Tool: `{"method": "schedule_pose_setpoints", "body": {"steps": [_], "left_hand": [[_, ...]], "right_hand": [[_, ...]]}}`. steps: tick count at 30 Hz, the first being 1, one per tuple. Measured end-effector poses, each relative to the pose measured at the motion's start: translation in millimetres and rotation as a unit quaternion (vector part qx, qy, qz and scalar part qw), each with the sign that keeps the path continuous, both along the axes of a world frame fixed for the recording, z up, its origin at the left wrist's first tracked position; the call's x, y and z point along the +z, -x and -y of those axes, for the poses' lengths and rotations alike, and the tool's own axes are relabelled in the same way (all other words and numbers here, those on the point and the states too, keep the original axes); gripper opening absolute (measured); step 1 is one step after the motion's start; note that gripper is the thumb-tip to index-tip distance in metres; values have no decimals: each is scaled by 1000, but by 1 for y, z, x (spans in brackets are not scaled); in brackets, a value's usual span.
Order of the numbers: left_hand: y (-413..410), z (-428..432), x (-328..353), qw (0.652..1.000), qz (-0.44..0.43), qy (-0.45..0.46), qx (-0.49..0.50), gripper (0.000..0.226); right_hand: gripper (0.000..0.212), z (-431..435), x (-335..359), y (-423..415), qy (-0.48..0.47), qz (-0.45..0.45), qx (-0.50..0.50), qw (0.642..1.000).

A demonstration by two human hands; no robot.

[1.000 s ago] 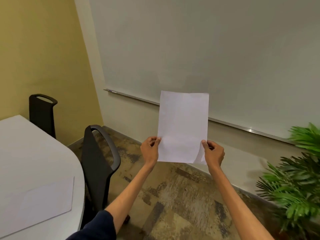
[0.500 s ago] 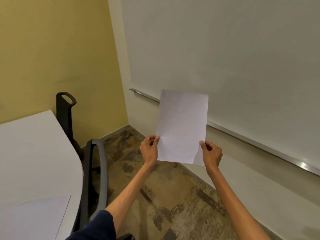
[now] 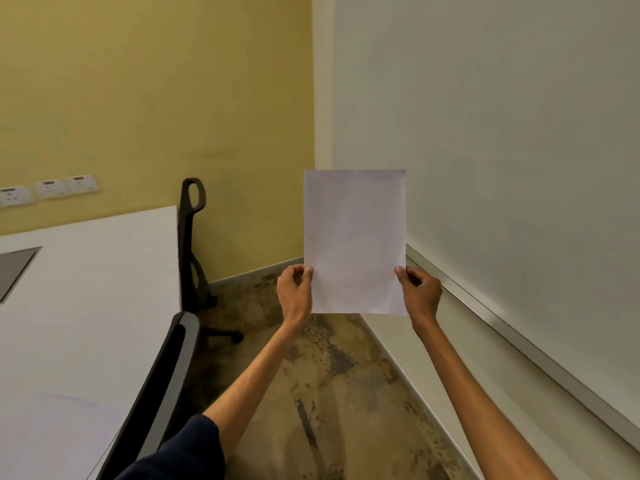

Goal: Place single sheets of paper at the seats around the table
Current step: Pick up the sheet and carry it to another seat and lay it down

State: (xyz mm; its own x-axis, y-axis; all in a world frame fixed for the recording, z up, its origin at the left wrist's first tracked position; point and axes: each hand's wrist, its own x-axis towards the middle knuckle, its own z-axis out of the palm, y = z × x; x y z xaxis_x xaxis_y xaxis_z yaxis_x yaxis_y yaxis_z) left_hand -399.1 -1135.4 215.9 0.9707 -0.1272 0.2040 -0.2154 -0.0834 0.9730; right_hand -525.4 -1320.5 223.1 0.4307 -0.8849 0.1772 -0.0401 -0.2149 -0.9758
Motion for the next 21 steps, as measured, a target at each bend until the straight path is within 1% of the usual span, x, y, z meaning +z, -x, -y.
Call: {"method": "schedule_pose_setpoints", "body": {"steps": [7, 11, 16, 21], "left_hand": [[-124, 19, -27, 994, -30, 9, 103, 22], [-209, 27, -24, 989, -35, 19, 139, 22], [-304, 25, -9, 985, -19, 16, 174, 19], [-377, 10, -6, 976, 0, 6, 220, 14]], "right_hand": [[24, 33, -23, -155, 6, -23, 85, 996], [25, 46, -18, -255, 22, -32, 138, 990], [28, 58, -1, -373, 48, -28, 194, 979], [20, 50, -4, -471, 34, -25, 247, 968]]}}
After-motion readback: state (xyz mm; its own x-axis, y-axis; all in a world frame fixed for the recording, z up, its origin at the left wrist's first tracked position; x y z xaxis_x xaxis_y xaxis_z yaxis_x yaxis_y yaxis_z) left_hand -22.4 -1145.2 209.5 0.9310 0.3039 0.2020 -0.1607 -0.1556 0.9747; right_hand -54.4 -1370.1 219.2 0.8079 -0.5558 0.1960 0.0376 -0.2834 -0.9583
